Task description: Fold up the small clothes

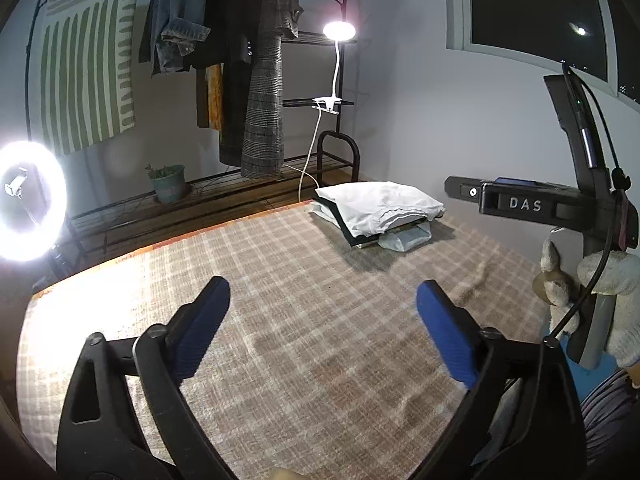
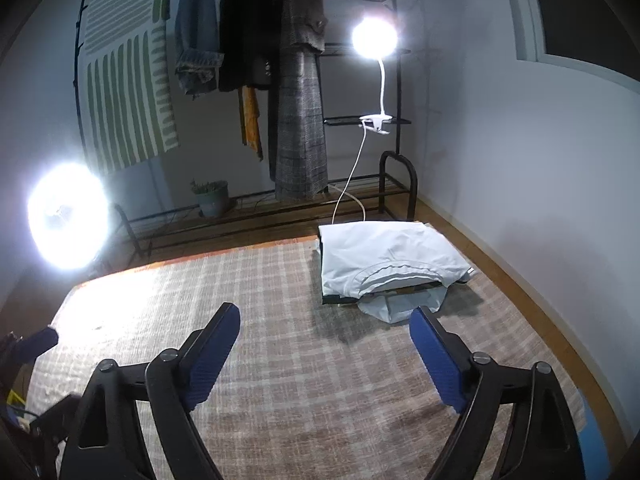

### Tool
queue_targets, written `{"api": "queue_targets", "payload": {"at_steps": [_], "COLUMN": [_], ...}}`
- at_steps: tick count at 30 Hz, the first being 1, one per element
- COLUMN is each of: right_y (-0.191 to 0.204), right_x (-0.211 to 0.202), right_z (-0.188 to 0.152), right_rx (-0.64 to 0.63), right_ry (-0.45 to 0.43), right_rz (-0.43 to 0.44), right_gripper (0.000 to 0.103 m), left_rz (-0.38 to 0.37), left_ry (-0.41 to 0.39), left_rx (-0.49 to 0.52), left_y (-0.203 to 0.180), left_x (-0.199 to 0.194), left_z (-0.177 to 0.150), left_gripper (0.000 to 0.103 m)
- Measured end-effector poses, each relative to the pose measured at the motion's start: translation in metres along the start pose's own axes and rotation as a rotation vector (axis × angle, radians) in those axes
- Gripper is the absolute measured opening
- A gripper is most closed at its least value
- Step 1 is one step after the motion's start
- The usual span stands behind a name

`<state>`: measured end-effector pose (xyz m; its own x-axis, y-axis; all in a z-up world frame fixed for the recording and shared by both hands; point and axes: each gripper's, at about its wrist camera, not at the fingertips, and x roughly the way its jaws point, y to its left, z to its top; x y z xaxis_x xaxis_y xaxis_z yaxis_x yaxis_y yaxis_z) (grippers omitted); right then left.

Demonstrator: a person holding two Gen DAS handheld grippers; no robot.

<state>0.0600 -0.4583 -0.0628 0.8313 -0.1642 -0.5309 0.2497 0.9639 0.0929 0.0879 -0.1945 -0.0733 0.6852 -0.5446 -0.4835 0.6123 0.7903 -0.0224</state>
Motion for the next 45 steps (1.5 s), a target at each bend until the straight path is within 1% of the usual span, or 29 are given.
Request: {"api": "queue_targets", "payload": {"at_steps": [1, 2, 3, 6, 8, 13, 19, 24, 45], "right_y": [-0.001, -0.002, -0.003, -0.002, 0.000, 0.003, 0.010, 0.011, 0.012], "right_x": [0.000, 0.000, 0.000, 0.001, 0.001, 0.004, 0.005, 0.007, 0.008], "right_z": [0.000, -0.001, -0.002, -0.003, -0.004, -0.006, -0.008, -0.008, -0.009], "right_rx": [0.004, 0.010, 0.018, 0.012, 0.000, -0.015, -0.044, -0.037, -0.037], "right_ry": [-0.007, -0.012, -0.023, -0.031, -0.033, -0.033, -0.035, -0.025, -0.022], "right_rz": [-0.004, -0.008, -0.013, -0.017, -0.029, -0.033, -0.038, -0.026, -0.023], "right_gripper": [0.099, 0.102, 0.103, 0.103, 0.103, 0.103, 0.103, 0.103, 0.103], "left_rz": [0.003, 0.006, 0.011, 0.031, 0.014, 0.016, 0.028, 0.024, 0.037], "left_ry": [0.001, 0.003, 0.005, 0.009, 0.007, 0.011, 0.035, 0.045, 0.042], "left_rx": [0.009, 0.019, 0.027, 0.035, 0.023, 0.002, -0.022, -0.046, -0.045], "left_y": [-0.001, -0.002, -0.003, -0.004, -0.003, 0.000, 0.002, 0.008, 0.009], "left_x": [0.000, 0.000, 0.000, 0.000, -0.002, -0.004, -0.005, -0.005, -0.005], "left_z": [-0.001, -0.002, -0.003, -0.004, -0.004, -0.003, -0.003, -0.003, -0.004], "left_gripper": [0.098, 0.098, 0.098, 0.102, 0.102, 0.103, 0.103, 0.103, 0.103]}}
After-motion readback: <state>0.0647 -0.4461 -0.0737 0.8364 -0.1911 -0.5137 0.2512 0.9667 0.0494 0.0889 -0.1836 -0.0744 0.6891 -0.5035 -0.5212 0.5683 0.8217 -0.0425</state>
